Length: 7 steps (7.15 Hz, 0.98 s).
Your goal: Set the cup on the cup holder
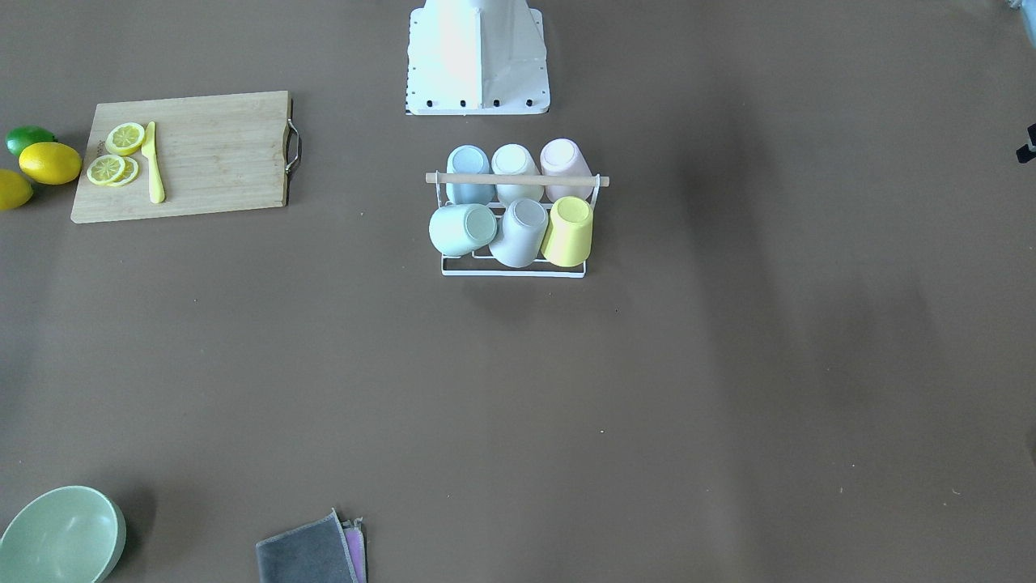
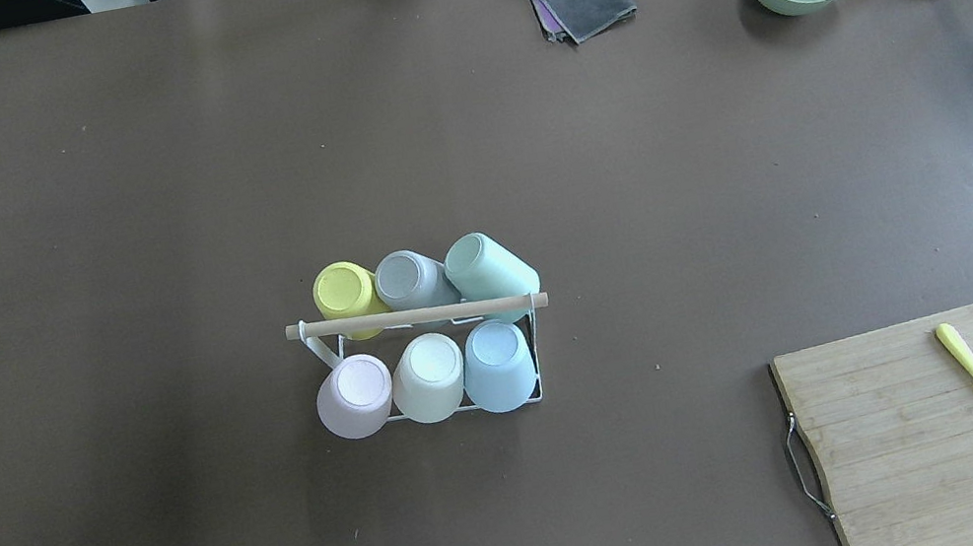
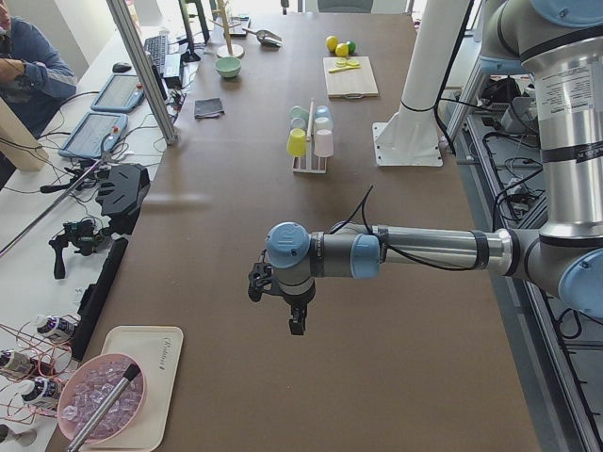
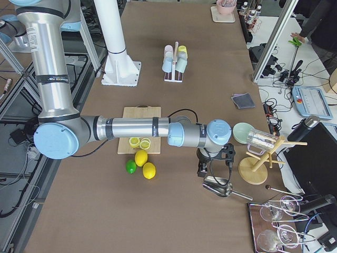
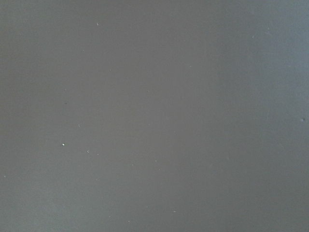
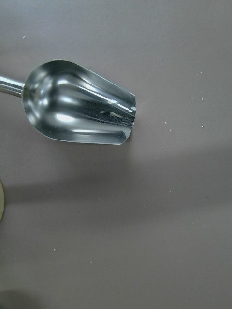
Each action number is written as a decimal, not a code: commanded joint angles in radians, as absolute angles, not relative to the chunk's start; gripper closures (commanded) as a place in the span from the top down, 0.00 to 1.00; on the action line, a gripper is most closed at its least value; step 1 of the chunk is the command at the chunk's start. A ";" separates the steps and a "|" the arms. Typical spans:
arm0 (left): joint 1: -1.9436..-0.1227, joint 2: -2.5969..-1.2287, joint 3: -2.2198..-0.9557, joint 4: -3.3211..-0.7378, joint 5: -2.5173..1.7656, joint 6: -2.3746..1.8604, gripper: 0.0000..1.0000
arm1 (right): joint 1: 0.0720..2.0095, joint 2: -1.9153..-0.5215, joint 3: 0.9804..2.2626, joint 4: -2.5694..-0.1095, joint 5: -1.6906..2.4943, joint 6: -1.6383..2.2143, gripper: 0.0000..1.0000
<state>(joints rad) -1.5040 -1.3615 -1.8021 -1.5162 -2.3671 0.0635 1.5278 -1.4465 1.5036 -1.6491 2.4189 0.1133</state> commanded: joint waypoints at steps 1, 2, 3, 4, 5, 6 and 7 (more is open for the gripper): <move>-1.505 -1.359 -1.798 -1.513 -2.362 0.067 0.97 | 1.528 -1.447 1.503 -1.649 2.419 0.114 1.00; -1.512 -1.362 -1.801 -1.490 -2.362 0.067 0.98 | 1.528 -1.447 1.503 -1.649 2.419 0.114 1.00; -1.526 -1.365 -1.802 -1.467 -2.361 0.067 0.98 | 1.528 -1.447 1.503 -1.649 2.419 0.114 1.00; -1.526 -1.367 -1.802 -1.465 -2.361 0.067 0.98 | 1.528 -1.447 1.503 -1.649 2.418 0.114 1.00; -1.528 -1.367 -1.802 -1.465 -2.361 0.067 0.98 | 1.528 -1.447 1.503 -1.649 2.418 0.114 1.00; -1.528 -1.367 -1.805 -1.465 -2.359 0.069 0.98 | 1.528 -1.447 1.503 -1.649 2.418 0.114 1.00; -1.528 -1.364 -1.816 -1.465 -2.359 0.068 0.98 | 1.528 -1.447 1.505 -1.649 2.418 0.114 1.00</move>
<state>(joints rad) -1.5272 -1.3659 -1.8072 -1.4654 -2.3598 0.0682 1.5278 -1.4466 1.5035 -1.6490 2.4176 0.1135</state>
